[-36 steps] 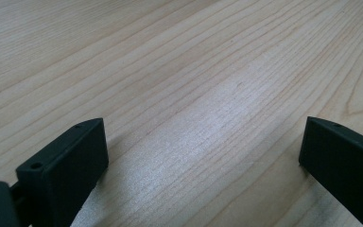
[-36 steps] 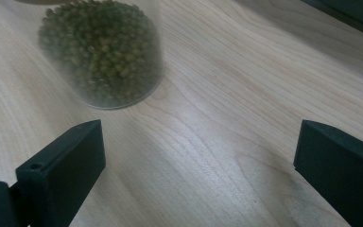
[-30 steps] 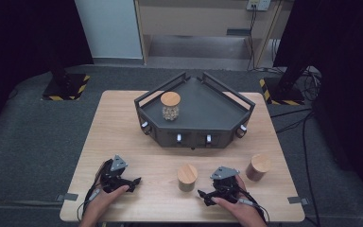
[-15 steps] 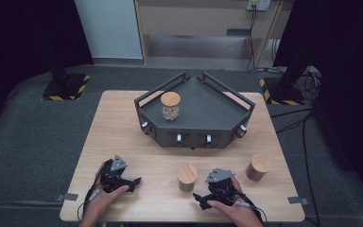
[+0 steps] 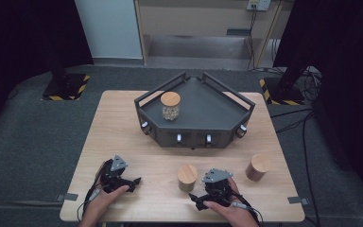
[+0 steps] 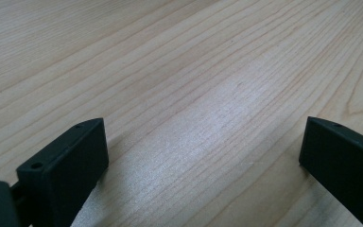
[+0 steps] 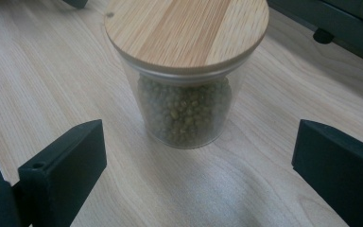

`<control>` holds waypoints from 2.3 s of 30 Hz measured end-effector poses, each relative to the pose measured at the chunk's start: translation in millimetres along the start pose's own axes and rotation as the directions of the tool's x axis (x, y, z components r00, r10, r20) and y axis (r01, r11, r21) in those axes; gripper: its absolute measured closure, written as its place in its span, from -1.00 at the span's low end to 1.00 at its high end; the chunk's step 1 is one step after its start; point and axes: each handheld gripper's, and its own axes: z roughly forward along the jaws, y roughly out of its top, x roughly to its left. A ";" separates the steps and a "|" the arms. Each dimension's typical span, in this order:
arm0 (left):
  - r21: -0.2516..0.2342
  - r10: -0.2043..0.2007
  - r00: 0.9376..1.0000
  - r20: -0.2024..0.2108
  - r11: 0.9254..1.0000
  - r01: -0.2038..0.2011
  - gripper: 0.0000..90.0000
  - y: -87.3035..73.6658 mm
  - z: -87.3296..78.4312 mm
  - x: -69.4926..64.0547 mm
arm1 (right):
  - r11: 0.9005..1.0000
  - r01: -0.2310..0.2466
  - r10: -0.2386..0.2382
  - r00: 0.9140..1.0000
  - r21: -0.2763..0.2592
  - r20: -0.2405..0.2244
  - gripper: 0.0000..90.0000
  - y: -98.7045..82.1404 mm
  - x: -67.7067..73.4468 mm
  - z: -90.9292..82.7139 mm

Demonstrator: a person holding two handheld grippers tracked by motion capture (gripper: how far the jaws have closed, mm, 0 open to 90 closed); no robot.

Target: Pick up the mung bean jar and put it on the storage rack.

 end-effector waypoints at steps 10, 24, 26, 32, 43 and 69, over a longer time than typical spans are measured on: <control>0.000 0.000 1.000 -0.001 1.000 0.000 -0.99 0.0 0.0 -0.2 | 1.000 0.006 -0.006 1.000 -0.005 -0.004 -0.90 8.4 2.3 -3.3; -0.001 -0.002 1.000 -0.004 1.000 0.002 -0.99 -0.2 0.0 -0.8 | 1.000 0.003 -0.003 1.000 -0.006 -0.022 -0.86 18.1 5.8 9.8; -0.001 -0.002 1.000 -0.004 1.000 0.002 -0.99 -0.2 0.0 -0.8 | 1.000 0.004 -0.004 1.000 -0.002 -0.019 -0.85 19.3 6.3 10.8; -0.001 -0.002 1.000 -0.004 1.000 0.002 -0.99 -0.2 0.0 -0.8 | 1.000 -0.008 0.008 1.000 0.005 -0.016 -0.77 22.7 6.0 17.5; -0.001 -0.002 1.000 -0.004 1.000 0.002 -0.99 -0.2 0.0 -0.8 | 1.000 -0.016 0.016 1.000 0.005 -0.003 -0.62 27.1 9.6 27.0; 0.001 -0.003 1.000 -0.002 1.000 0.003 -1.00 0.3 0.2 -0.5 | 1.000 -0.002 0.001 0.997 0.010 0.079 -0.43 34.3 22.9 25.1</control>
